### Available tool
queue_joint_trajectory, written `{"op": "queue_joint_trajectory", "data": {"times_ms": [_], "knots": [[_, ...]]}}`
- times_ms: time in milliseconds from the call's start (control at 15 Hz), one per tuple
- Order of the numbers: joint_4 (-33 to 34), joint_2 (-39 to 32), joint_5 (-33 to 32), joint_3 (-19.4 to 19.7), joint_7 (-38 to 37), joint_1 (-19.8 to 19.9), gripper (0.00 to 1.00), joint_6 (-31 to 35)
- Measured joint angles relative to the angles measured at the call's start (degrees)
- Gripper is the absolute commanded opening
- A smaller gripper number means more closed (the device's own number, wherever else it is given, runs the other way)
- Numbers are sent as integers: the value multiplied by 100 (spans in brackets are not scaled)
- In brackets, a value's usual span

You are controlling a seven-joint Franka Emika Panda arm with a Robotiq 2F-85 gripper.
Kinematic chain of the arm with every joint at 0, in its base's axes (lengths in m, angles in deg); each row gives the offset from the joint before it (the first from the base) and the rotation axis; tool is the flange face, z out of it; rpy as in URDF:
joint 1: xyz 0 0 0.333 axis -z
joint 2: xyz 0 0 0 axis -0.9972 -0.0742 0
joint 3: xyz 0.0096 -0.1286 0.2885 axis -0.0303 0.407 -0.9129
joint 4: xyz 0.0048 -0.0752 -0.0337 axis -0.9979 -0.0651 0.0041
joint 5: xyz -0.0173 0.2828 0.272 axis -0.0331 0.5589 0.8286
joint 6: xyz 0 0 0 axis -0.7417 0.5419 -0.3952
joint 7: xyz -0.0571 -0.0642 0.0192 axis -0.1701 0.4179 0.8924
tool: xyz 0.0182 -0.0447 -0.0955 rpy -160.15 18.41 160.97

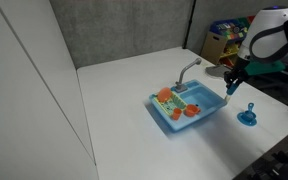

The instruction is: Pick up the blue handleless cup and put it in the sink

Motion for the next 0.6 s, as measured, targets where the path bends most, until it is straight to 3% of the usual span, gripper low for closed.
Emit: {"op": "queue_joint_trajectory", "data": {"times_ms": [200, 267, 600], "knots": [[-72, 76, 0, -11, 83, 34, 42, 13], [-74, 77, 0, -11, 86, 37, 17, 13], [-52, 64, -4, -70, 85, 27, 17, 37]]}}
